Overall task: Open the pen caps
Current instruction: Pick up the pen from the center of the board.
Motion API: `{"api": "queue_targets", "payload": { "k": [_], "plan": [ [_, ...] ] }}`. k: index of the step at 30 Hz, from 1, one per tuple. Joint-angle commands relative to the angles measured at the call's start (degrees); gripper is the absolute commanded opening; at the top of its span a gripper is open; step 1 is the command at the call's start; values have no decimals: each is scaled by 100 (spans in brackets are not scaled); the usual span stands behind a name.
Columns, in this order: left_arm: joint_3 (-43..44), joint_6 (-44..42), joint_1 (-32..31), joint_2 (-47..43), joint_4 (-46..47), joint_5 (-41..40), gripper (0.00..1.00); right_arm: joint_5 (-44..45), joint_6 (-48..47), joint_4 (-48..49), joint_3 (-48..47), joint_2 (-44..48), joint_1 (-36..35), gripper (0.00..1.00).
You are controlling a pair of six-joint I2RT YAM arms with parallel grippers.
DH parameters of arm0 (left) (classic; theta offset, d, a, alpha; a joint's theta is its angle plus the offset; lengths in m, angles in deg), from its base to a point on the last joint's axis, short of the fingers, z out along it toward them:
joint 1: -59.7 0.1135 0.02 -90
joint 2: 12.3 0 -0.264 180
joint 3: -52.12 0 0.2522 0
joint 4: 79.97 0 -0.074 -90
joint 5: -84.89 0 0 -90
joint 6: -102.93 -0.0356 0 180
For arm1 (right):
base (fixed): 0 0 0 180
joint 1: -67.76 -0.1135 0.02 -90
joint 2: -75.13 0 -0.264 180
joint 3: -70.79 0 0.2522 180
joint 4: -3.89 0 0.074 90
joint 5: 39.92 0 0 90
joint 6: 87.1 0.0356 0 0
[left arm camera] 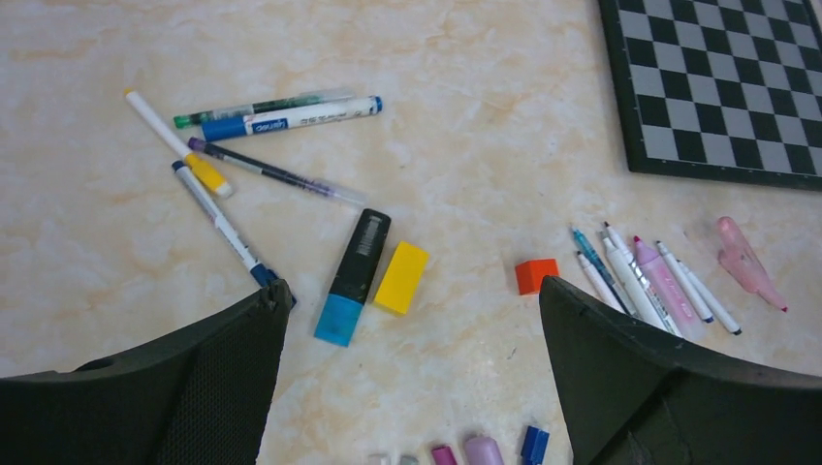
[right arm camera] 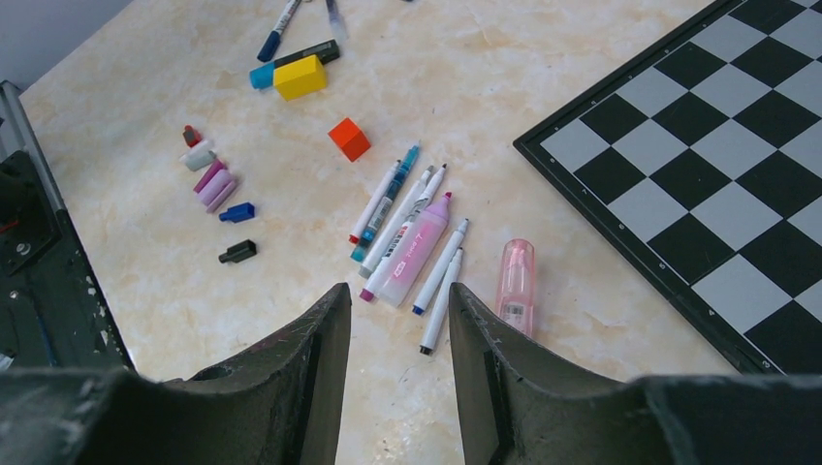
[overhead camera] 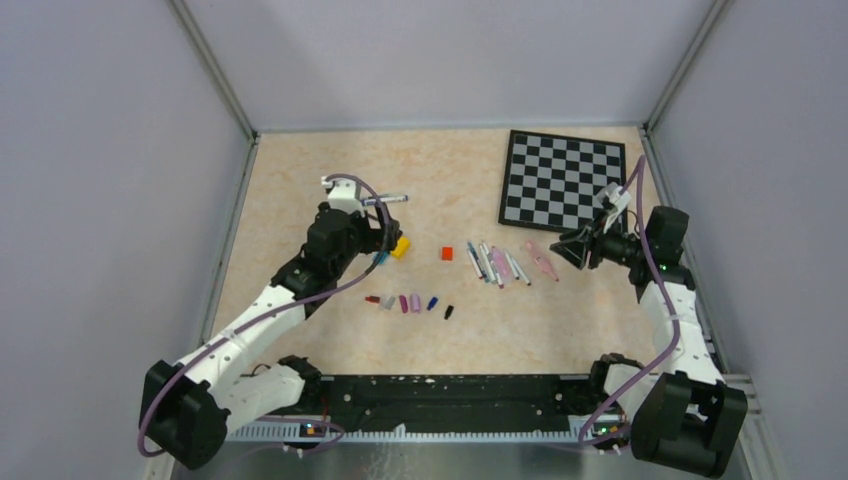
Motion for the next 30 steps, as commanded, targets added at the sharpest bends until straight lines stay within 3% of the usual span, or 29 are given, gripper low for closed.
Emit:
{"api": "queue_targets", "payload": {
  "k": [1, 8, 13, 26, 30],
  "plan": [
    [-174, 267, 337, 4, -191, 384, 99, -107, -132, 207, 59, 26, 109, 41],
    [364, 79, 684, 1149, -849, 1433, 99, -111, -134, 231, 72, 1, 118, 41],
    [1178, -652, 719, 2047, -1867, 1487, 97, -115, -141, 229, 70, 1, 126, 41],
    [2100, -2122, 734, 3335, -2929, 1346, 61, -103, -141, 238, 79, -20, 126, 41],
    [2323, -2301, 738, 3633, -3007, 1219, 56, -105, -140, 233, 79, -30, 122, 41]
  ]
}}
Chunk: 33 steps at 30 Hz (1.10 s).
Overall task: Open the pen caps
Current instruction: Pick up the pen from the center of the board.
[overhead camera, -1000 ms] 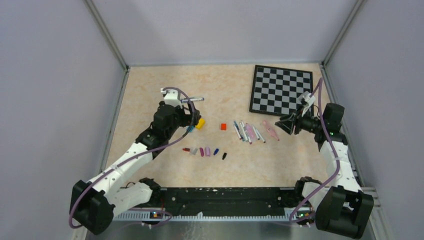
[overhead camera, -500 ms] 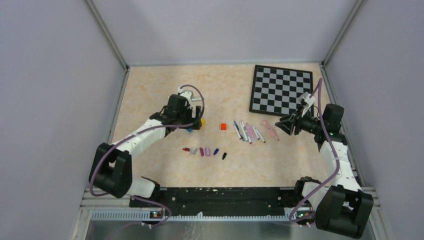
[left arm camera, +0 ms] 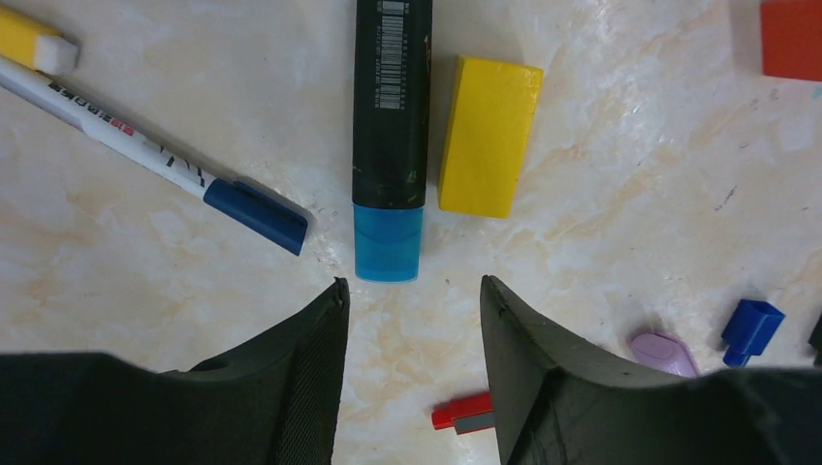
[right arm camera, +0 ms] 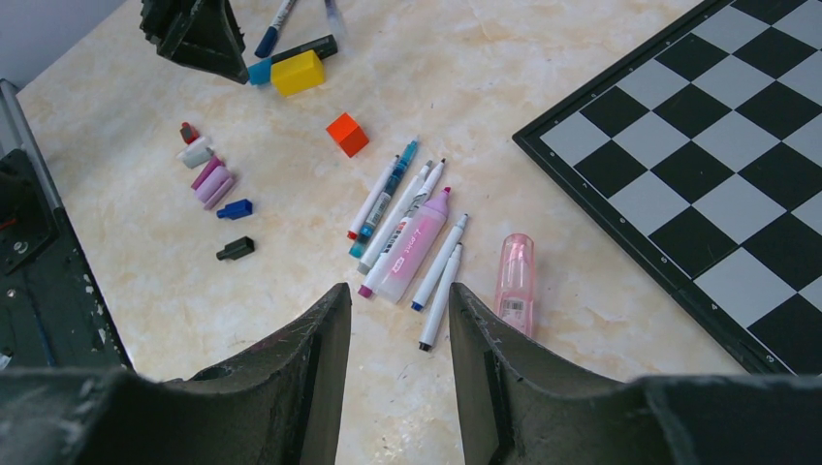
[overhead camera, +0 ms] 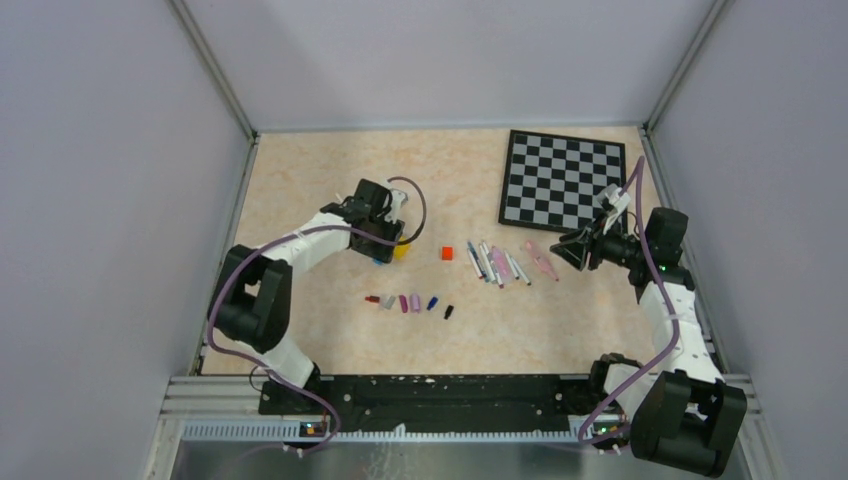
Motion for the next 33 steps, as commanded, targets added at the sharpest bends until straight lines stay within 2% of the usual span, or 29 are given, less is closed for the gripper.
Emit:
{"api": "queue_targets", "payload": {
  "k": [1, 14, 29, 33],
  "plan": [
    [391, -475, 32, 236, -230, -113, 55, -95, -106, 218, 0, -14, 92, 41],
    [973, -712, 161, 981, -440, 3, 53, -92, -123, 214, -1, -12, 92, 41],
    [952, -705, 276, 1361, -432, 442, 46, -87, -132, 205, -2, -1, 87, 41],
    [908, -673, 294, 1423, -428, 483, 34, -87, -132, 197, -2, 2, 92, 41]
  ]
}}
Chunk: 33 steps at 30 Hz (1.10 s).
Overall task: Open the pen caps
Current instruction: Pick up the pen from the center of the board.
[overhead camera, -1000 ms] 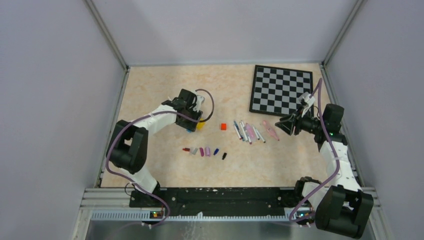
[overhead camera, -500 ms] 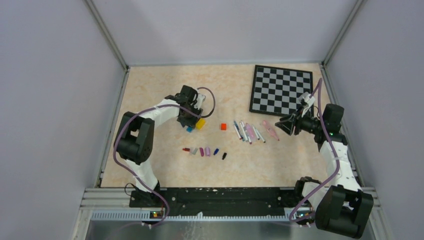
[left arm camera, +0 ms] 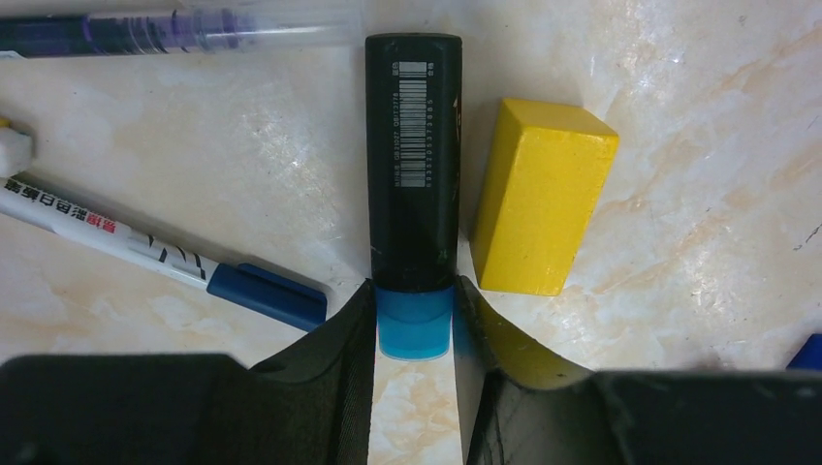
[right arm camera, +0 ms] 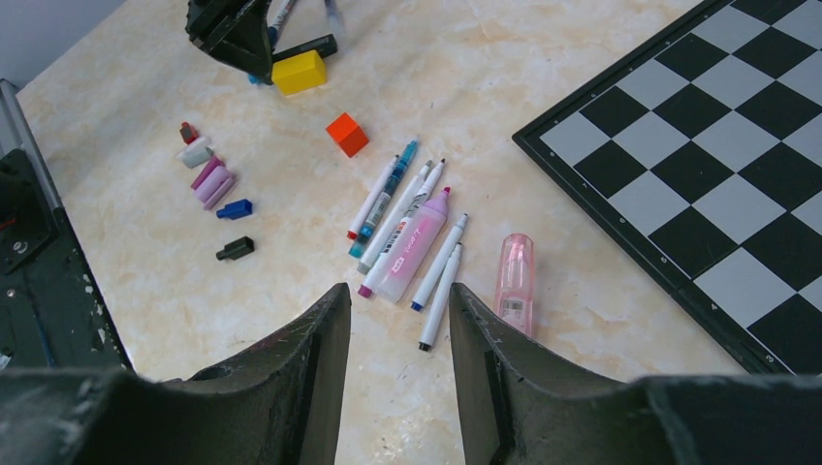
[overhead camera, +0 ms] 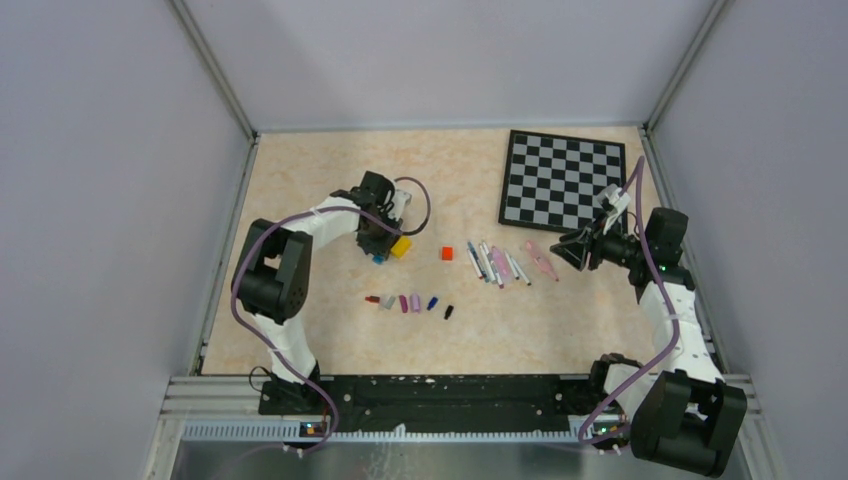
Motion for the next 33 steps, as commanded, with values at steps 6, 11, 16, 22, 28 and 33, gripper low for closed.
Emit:
{"api": "queue_targets", "payload": {
  "k": [6, 11, 16, 22, 28, 33],
  "plan": [
    [10, 67, 48, 28, -10, 226, 21, -94, -136, 185, -11, 19, 96, 41],
    [-18, 173, 44, -492, 52, 344, 13, -120, -141, 187, -5, 32, 95, 41],
    [-88, 322, 35, -1145, 103, 535, 10, -279, -163, 163, 14, 26, 98, 41],
    [-429, 584, 35, -1973, 457, 1691, 6, -648, -110, 208, 77, 28, 93, 42],
    [-980, 1648, -430, -2608, 1774, 2895, 3, -1387, 1092, 1048, 280, 75, 78, 44],
    [-1041, 2053, -1460, -2757, 2771, 2366, 0, -1239, 1606, 549, -109, -50, -196, 55]
  ]
}}
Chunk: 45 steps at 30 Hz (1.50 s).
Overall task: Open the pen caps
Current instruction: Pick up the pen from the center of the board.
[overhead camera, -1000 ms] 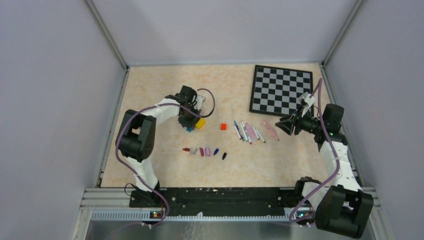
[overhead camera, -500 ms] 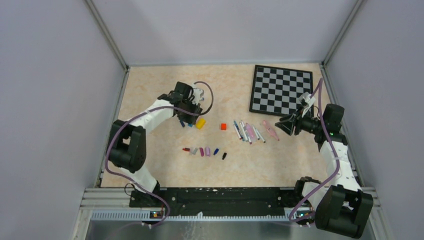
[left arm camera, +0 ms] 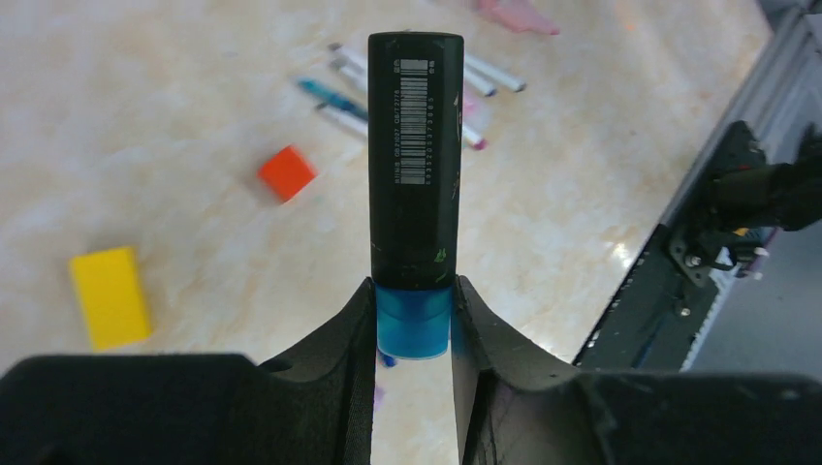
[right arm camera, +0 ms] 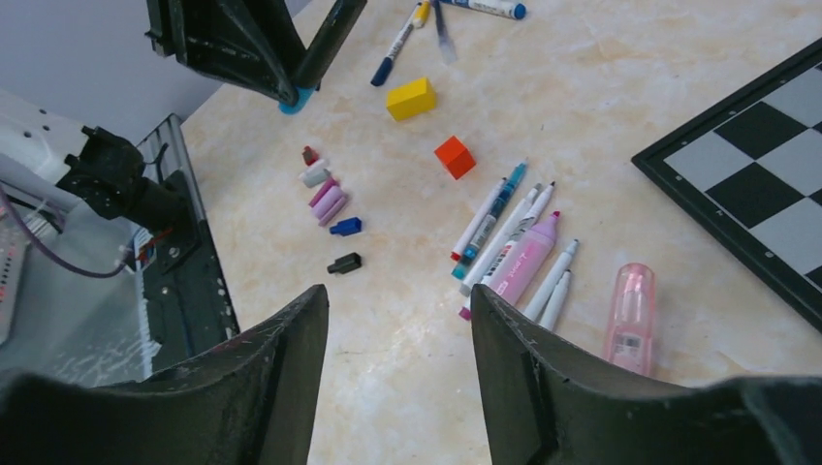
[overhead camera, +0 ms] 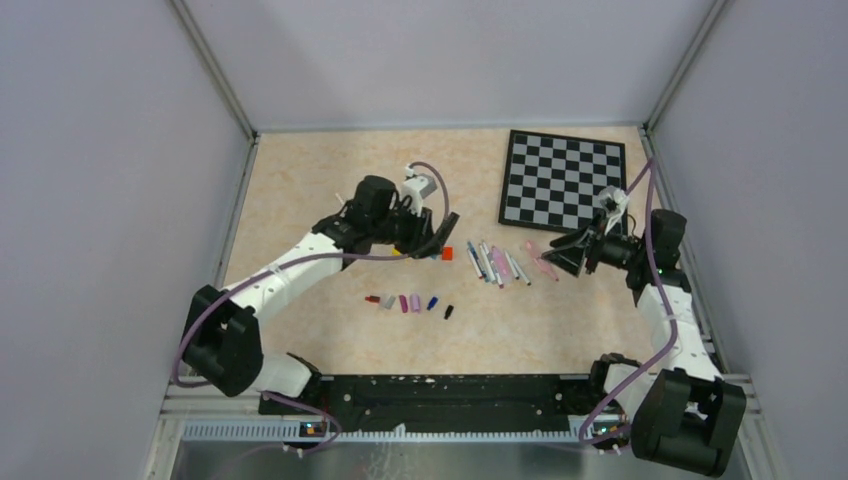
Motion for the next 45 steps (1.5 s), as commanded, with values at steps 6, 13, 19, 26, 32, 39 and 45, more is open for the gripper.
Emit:
{"api": "queue_targets", "payload": {
  "k": [6, 13, 19, 26, 32, 39, 45],
  "plan": [
    [92, 583, -1711, -98, 1667, -988, 0, 82, 462, -1586, -1475, -402, -617, 64],
    [378, 365, -2566, 210, 1620, -2028, 0, 783, 1647, -2259, -2241, -729, -1017, 68],
    [631, 302, -2968, 540, 1515, -2604, 0, 866, 2202, -2096, -2092, -769, -1376, 72],
    [728, 300, -3196, 703, 1633, -2947, 0, 1286, 2323, -2057, -1861, -864, -1800, 69],
    [787, 296, -3266, 773, 1642, -3063, 0, 1639, 2303, -2152, -1798, -994, -2175, 54],
    [883, 186, -3348, 839, 1566, -3144, 0, 1742, 2446, -2073, -1815, -1126, -2338, 32],
    [864, 143, -3370, 749, 1532, -3212, 0, 1701, 2558, -1791, -1713, -1073, -2345, 0]
  ]
}}
